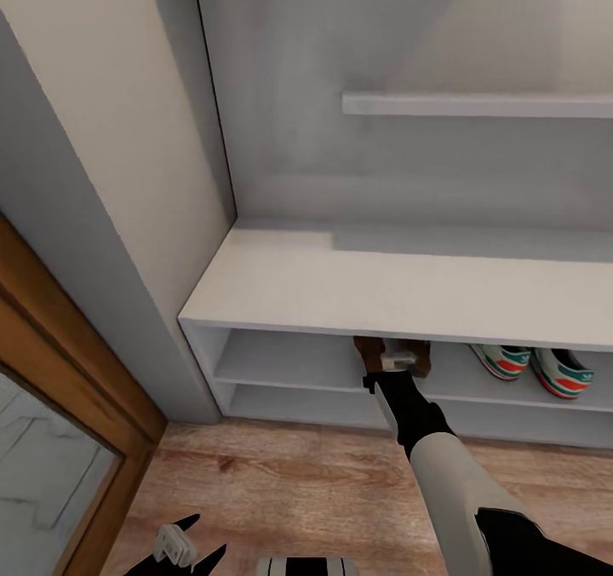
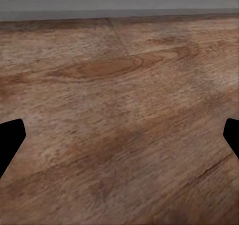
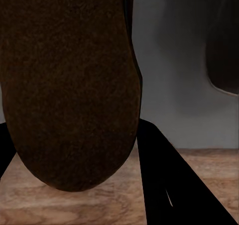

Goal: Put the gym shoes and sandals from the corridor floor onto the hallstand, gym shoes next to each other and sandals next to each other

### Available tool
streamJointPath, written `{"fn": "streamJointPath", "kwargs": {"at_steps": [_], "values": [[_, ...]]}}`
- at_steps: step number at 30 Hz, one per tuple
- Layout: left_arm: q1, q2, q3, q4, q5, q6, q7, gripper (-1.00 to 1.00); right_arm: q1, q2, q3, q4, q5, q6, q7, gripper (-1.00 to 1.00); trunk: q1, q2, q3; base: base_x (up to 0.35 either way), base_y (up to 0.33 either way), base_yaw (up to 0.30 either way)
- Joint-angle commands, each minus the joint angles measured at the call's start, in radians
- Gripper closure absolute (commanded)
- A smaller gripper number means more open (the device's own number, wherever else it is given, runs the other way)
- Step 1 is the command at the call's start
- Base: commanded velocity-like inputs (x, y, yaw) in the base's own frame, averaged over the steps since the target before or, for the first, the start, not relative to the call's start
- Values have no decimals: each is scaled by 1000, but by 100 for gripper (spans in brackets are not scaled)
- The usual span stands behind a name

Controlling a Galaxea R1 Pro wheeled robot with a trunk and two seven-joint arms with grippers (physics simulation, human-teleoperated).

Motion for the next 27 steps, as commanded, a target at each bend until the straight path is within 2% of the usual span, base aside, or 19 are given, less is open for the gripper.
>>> {"fn": "streamJointPath", "kwargs": {"at_steps": [1, 27], "values": [[-1, -1, 6, -1, -9, -5, -4, -100, 0, 1, -5, -1, 5, 5, -1, 100, 0, 0, -1, 23, 0, 0], [-2, -3, 5, 1, -9, -4, -5, -100, 0, 1, -5, -5, 6, 5, -2, 100, 0, 0, -1, 55, -8, 0]]}}
